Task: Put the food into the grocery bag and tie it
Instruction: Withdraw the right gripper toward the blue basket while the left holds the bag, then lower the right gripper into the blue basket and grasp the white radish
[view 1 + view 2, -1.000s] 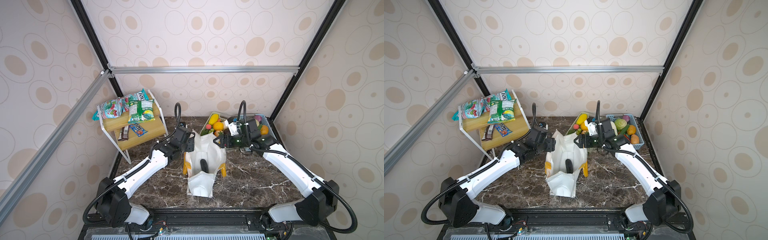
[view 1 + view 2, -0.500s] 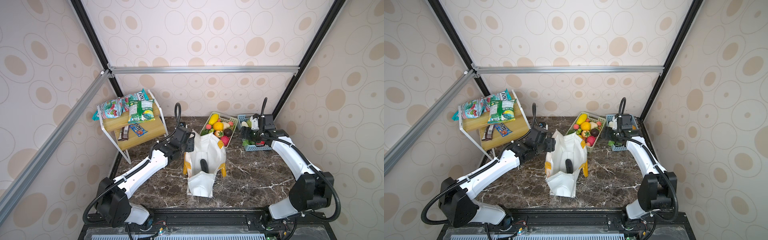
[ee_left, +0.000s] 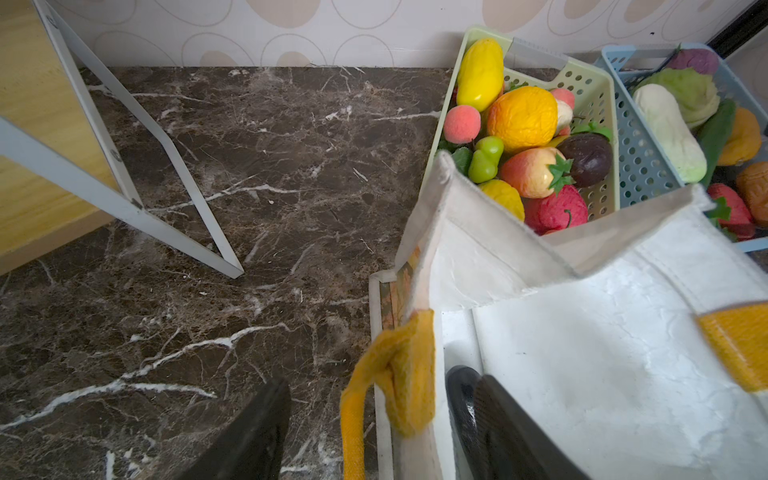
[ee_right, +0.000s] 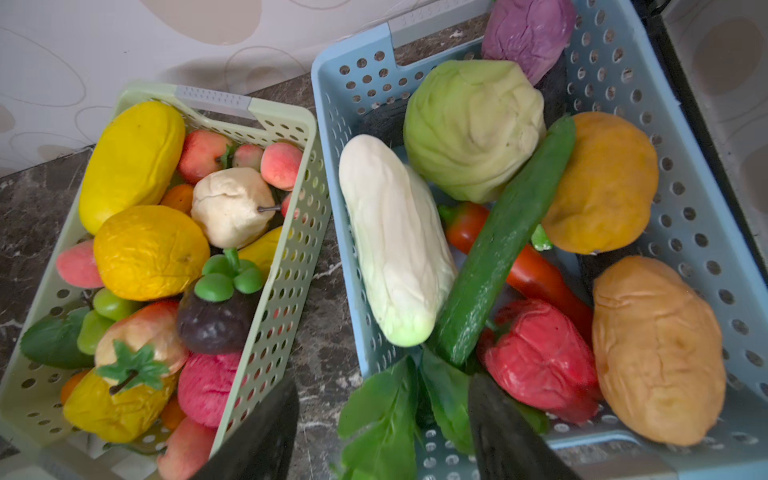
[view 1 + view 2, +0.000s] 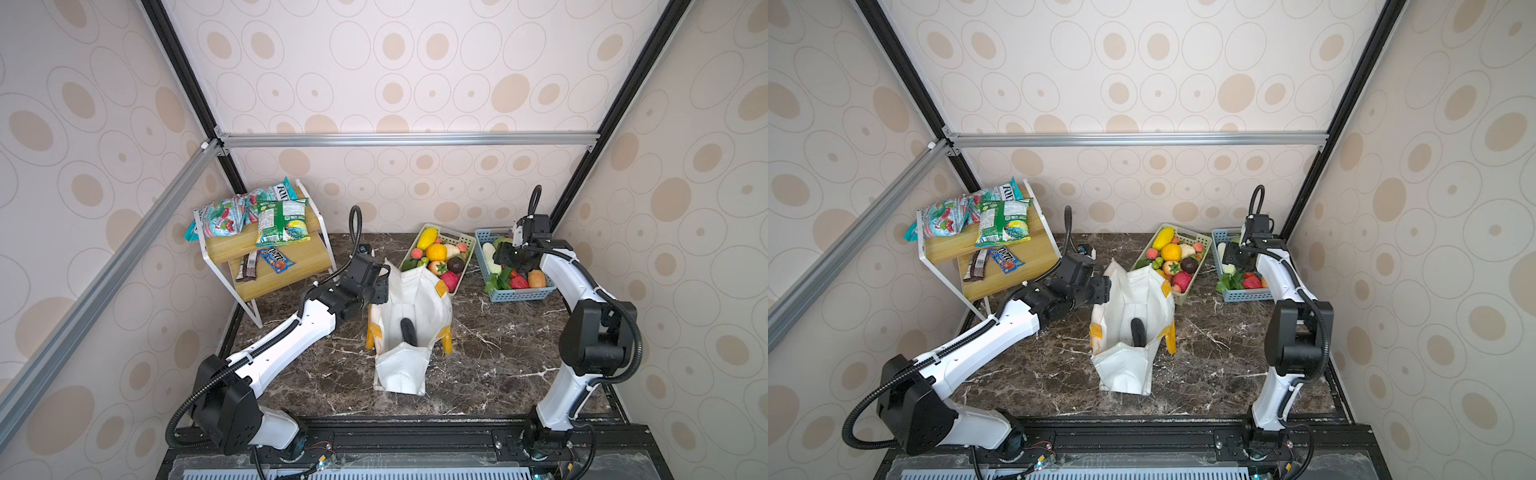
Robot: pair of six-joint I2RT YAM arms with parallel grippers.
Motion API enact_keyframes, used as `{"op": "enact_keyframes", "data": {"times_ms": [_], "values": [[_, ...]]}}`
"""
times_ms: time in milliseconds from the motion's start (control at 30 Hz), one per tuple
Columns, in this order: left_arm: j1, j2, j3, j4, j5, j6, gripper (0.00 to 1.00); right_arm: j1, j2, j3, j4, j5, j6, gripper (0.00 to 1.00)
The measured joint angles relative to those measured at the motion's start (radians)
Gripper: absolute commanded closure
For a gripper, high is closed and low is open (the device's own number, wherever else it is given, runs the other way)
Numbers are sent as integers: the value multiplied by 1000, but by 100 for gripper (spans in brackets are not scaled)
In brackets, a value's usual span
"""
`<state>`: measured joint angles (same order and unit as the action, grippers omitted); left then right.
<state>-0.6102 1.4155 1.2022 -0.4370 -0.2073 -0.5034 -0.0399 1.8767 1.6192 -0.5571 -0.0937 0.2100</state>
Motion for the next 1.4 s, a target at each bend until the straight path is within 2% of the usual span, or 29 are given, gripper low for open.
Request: {"op": "enact_keyframes", "data": {"times_ms": [233,633,800,1133,1400], "values": [[0,0,0,0,0,-1,29,-10,117,102,-20,-13,-23,42],[0,0,0,-8,2,0,29,-18,260,195,-50,-64,-63,37],[0,0,0,-10,2,0,29,-18,278,216,-48,-66,-76,37],[0,0,0,-14,2,0,28,-22,303,234,-39,-63,-69,44],[0,0,0,-14,1,0,28,-22,335,255,-42,-63,-66,40]]}}
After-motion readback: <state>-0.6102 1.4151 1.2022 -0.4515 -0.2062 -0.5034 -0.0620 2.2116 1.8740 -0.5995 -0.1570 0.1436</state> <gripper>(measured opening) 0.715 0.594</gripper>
